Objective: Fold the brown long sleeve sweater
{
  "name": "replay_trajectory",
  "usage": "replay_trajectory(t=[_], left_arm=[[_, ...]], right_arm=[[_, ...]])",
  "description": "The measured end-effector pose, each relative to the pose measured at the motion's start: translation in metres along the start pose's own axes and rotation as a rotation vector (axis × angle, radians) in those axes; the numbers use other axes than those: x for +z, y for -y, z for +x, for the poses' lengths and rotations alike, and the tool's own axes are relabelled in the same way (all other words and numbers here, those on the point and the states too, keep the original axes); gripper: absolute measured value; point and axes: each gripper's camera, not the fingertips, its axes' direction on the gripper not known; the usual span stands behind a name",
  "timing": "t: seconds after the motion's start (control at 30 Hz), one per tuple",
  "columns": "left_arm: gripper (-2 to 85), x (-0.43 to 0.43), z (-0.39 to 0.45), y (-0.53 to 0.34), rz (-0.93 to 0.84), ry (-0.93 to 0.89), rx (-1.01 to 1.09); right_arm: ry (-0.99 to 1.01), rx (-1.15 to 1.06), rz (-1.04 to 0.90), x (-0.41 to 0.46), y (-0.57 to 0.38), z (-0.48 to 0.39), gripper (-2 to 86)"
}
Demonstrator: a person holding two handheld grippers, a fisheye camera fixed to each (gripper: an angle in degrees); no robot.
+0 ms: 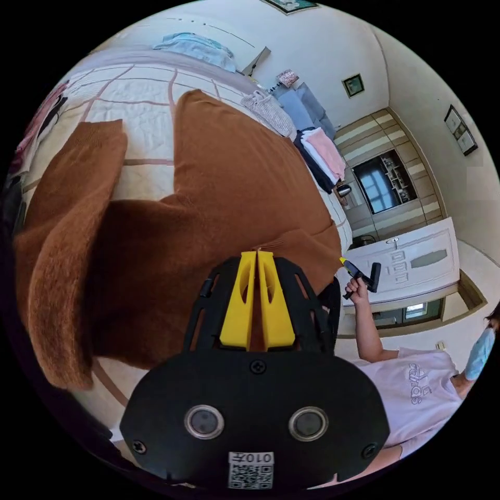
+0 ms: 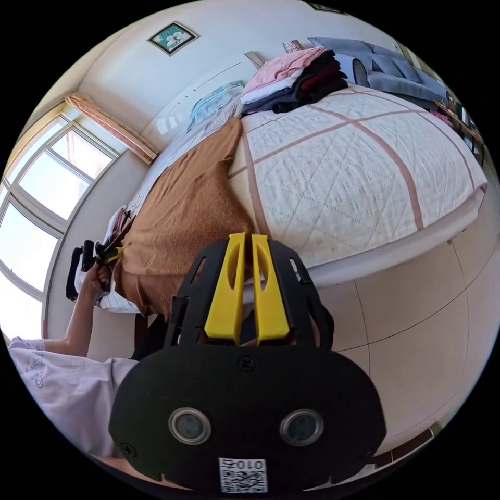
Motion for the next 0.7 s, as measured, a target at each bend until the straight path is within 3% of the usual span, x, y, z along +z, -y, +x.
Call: replay_trajectory(t=[0.1, 0.33, 0.43, 0.63, 0.7], left_arm=[[4.4, -0.002, 0.016, -0.008, 0.050, 0.063, 0.077], [10.8, -0.010, 0.077, -0.033, -0.012, 0.320, 0.223], [11.6, 0.008, 0.081, -0.030, -0.036, 0.337, 0.253], [3.2, 0.010, 0.083, -0.027, 0.021, 0.362, 0.238], [1.2, -0.006, 0.089, -0.033, 0.049, 0.263, 0.290]], right_arm=[[-0.005, -0.028, 0.020, -0.006, 0.000, -0.010, 4.0], [-0.132, -0.108, 0.197, -0.046, 0.002, -0.054, 4.5], [-0.145, -0.208, 0.149, -0.035, 0.016, -0.097, 4.1], [-0.210, -0.237, 0.102, -0.004, 0.028, -0.142, 3.6], [-0.167, -0.236, 0.106, 0.001, 0.032, -0.148, 4.2]])
